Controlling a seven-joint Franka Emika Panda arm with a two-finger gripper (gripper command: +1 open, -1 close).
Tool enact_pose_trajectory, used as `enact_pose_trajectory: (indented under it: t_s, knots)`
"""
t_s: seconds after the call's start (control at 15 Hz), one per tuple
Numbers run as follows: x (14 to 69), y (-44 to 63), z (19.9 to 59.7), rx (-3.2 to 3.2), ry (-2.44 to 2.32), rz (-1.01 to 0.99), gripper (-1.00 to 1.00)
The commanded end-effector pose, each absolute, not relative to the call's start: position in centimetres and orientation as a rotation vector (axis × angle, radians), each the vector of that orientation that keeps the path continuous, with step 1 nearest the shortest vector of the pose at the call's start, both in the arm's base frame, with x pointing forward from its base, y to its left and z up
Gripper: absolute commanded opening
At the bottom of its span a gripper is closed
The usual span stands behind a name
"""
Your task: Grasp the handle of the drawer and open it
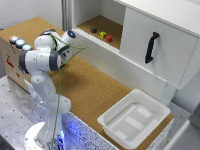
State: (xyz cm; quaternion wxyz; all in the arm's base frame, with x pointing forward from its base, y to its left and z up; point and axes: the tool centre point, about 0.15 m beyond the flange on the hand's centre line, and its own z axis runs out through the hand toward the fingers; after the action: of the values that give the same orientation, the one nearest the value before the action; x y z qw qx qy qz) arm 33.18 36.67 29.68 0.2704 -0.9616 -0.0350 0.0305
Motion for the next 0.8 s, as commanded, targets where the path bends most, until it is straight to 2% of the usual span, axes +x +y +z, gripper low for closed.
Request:
enact_pose_trajectory:
  t_s: [0.0, 0.73]
  knots:
    - [34.6, 36.0, 28.3, -2.533, -0.084, 0.099, -1.0]
    - [34.6, 30.1, 28.6, -2.542, -0.031, 0.077, -1.0]
